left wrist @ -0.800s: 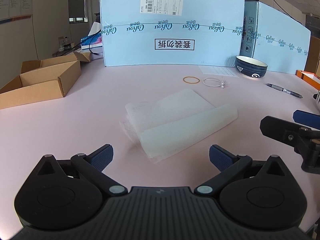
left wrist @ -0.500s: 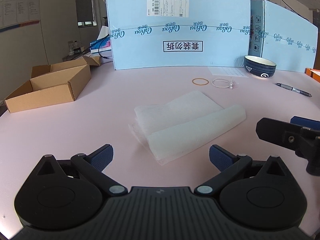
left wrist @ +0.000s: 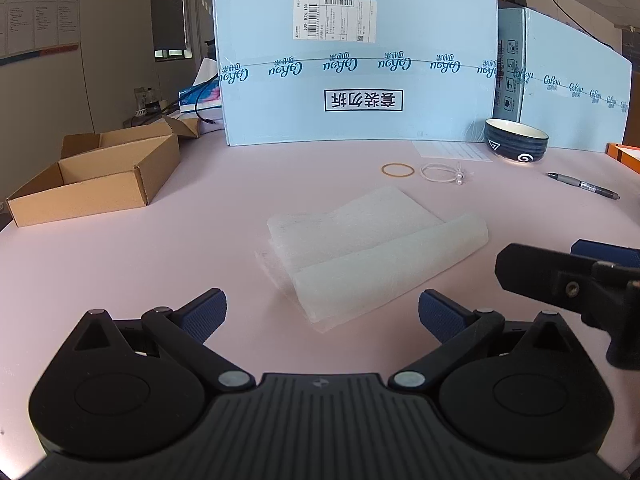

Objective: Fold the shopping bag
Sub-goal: 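Move both tools toward the folded white sheet on the table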

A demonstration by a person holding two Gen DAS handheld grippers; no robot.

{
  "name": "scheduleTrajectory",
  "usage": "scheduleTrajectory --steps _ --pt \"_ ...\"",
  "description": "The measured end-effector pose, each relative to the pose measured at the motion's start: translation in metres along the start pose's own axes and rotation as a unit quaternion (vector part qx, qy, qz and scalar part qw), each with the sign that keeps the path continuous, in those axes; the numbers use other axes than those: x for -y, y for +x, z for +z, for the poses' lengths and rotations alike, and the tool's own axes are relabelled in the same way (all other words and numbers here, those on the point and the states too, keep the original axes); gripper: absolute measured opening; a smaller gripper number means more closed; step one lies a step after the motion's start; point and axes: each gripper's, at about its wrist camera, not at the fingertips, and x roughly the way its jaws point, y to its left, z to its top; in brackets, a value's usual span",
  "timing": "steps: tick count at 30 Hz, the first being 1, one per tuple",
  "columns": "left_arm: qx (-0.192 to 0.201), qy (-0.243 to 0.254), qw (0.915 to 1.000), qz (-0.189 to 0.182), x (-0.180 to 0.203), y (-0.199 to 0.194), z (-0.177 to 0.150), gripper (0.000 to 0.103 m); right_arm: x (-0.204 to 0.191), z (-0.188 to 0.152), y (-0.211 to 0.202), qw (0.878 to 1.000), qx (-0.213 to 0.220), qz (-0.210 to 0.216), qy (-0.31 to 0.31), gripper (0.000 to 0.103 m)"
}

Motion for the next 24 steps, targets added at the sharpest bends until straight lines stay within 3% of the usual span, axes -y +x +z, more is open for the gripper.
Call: scheduleTrajectory --steps 5,22,24 --pt "0.007 -0.011 0.9999 0.007 -0.009 0.0 0.001 0.103 0.0 0.002 0.001 1.0 -0.014 -0.024 0.007 0.103" --pt "-0.011 -0.018 0.9997 0.007 -0.012 0.013 -0.003 0.103 0.004 0.001 0.003 0.999 -0.021 -0.029 0.026 0.103" --pt "-0.022 -0.015 0.9996 -0.007 -0.014 0.016 -0.003 0.103 0.004 0.001 0.003 0.999 -0.022 -0.032 0.028 0.103"
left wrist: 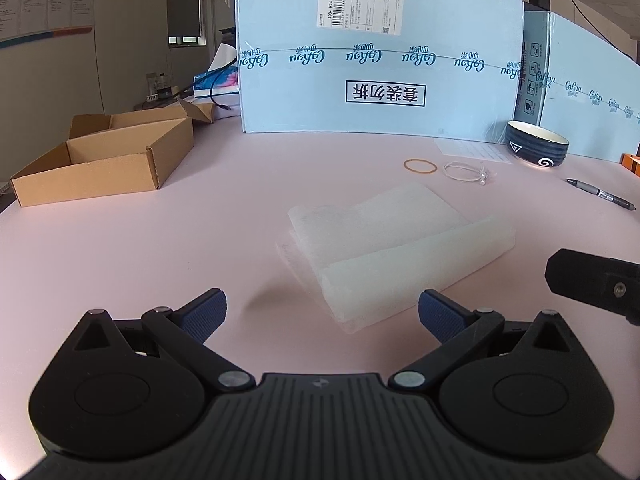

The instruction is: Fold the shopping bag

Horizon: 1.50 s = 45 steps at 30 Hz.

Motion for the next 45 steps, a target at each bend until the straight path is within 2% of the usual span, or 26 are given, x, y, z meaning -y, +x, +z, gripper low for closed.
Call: scheduleTrajectory --steps 4,7,10,21,22,25,27,29,33,36,39,42,45 --pt "-0.014 -0.012 0.9998 -0.01 -0.006 0.004 0.0 0.103 0.0 0.001 0.003 1.0 -0.004 0.001 0.003 0.103" --pt "-0.018 0.005 0.9998 -0.006 -0.004 0.005 0.0 0.103 0.0 0.0 0.004 1.0 -0.008 0.001 0.003 0.103" --pt "-0.017 0.019 0.9995 -0.016 -0.002 0.003 -0.002 0.103 -0.001 0.0 0.007 1.0 -0.019 -0.002 0.007 0.103" --pt "-0.013 0.016 0.9993 -0.032 -0.003 -0.002 -0.004 0.103 0.002 -0.001 0.012 0.999 -0.035 -0.011 0.02 0.103" --pt "-0.011 0.014 0.999 -0.042 -0.003 -0.004 -0.004 0.103 0.003 0.0 0.013 0.999 -0.035 -0.012 0.021 0.103" --pt "0.001 -0.018 0.995 -0.098 -0.017 -0.012 -0.002 0.103 0.006 -0.001 0.013 0.999 -0.03 -0.017 0.024 0.103" --pt "0.014 -0.038 0.9934 -0.107 -0.026 -0.017 0.0 0.103 0.011 0.0 0.011 0.999 -0.021 -0.014 0.043 0.103" --pt "0.032 -0.061 0.9939 -0.086 -0.037 -0.022 0.004 0.103 0.016 0.003 0.011 0.998 -0.017 -0.017 0.057 0.103" --pt "0.036 -0.06 0.9955 -0.065 -0.043 -0.02 0.009 0.103 0.024 0.005 0.01 0.997 -0.014 -0.019 0.079 0.103" --pt "0.01 -0.071 0.9939 -0.084 -0.041 -0.008 0.018 0.103 0.025 0.004 0.012 0.997 -0.019 -0.027 0.07 0.103" --pt "0.008 -0.076 0.9916 -0.105 -0.037 0.005 0.027 0.103 0.027 0.004 0.01 0.998 -0.017 -0.033 0.06 0.103" --pt "-0.008 -0.088 0.9918 -0.092 -0.033 0.023 0.036 0.103 0.032 0.003 0.007 0.997 -0.014 -0.038 0.063 0.103" --pt "-0.017 -0.11 0.9892 -0.096 -0.034 0.036 0.038 0.103 0.039 0.003 0.003 0.997 -0.01 -0.042 0.067 0.103"
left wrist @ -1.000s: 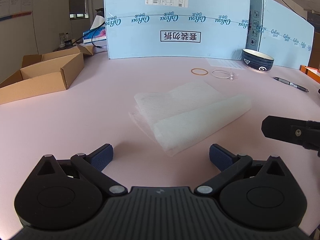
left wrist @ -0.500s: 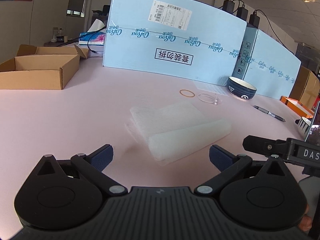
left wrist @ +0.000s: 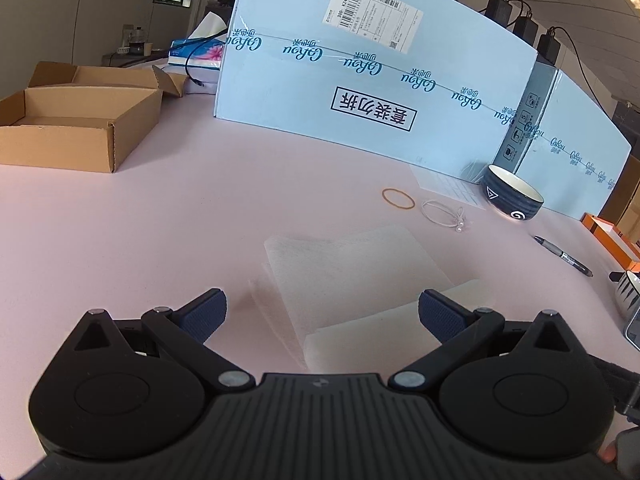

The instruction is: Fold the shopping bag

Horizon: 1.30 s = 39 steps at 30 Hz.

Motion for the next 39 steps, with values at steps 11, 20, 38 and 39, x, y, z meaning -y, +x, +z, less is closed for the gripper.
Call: scheduleTrajectory --steps 11,20,38,39 --pt "0.015 -0.039 0.9985 -0.035 -0.006 0.017 0.005 0.072 0.011 0.005 0.001 1.0 0.004 0.006 0.024 0.103" --pt "0.006 -0.026 0.9992 -0.03 -0.003 0.02 0.004 0.013 0.011 0.004 0.001 1.0 0.007 0.007 0.02 0.103" --pt "0.045 -0.018 0.9967 -0.065 0.005 -0.011 -0.01 0.002 -0.006 0.012 0.013 0.998 -0.027 0.063 0.012 0.103" --pt "0.046 -0.019 0.9966 -0.066 0.005 -0.012 -0.01 0.002 -0.013 0.014 0.02 0.996 -0.037 0.074 0.011 0.103"
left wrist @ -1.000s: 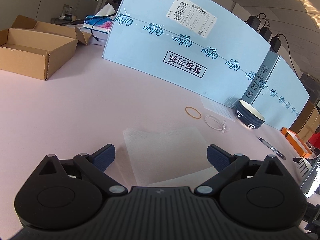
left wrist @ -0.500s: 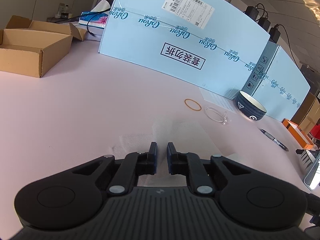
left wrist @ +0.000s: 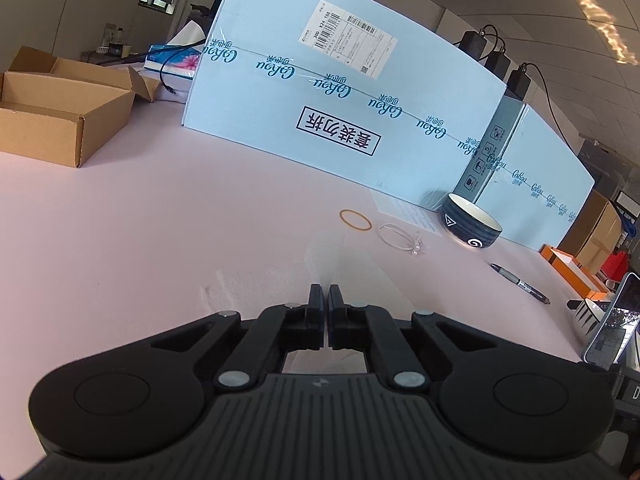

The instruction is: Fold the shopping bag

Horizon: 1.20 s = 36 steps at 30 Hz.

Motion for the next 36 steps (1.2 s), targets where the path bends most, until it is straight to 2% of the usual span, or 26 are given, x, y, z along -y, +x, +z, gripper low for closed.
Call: scheduleTrajectory --steps 3,6,14,16,19,21,24,27,36 --pt "0.0 -0.004 1.0 0.007 -0.003 -0.002 -0.001 0.002 -0.015 -0.001 0.02 0.999 -0.033 0.015 -0.008 0.103" --pt "-0.002 -0.008 0.9999 0.012 -0.007 -0.003 -0.001 0.002 -0.03 -0.005 0.028 0.999 -0.038 0.014 -0.025 0.102" --pt "-0.01 -0.021 0.9997 0.01 -0.016 0.001 -0.005 0.002 -0.045 -0.005 0.044 0.997 -0.053 0.017 -0.043 0.084" --pt "-0.013 -0.024 0.9996 0.01 -0.017 0.002 -0.005 0.002 -0.045 -0.006 0.047 0.997 -0.049 0.01 -0.054 0.075" --pt "-0.019 -0.027 0.9994 0.009 -0.02 0.002 -0.007 0.002 -0.045 -0.008 0.049 0.997 -0.041 -0.003 -0.072 0.054" --pt "-0.021 -0.03 0.9993 0.009 -0.021 0.002 -0.008 0.002 -0.041 -0.009 0.049 0.997 -0.038 -0.006 -0.072 0.034" --pt "-0.02 -0.029 0.9993 0.009 -0.02 0.001 -0.009 0.002 -0.031 -0.007 0.048 0.998 -0.038 0.001 -0.054 0.018" --pt "-0.02 -0.029 0.9993 0.01 -0.02 0.0 -0.01 0.002 -0.023 -0.005 0.042 0.998 -0.035 0.015 -0.042 0.013" --pt "-0.016 -0.024 0.9996 0.009 -0.016 -0.006 -0.009 0.004 -0.013 0.009 0.007 0.997 0.014 -0.004 -0.075 0.012"
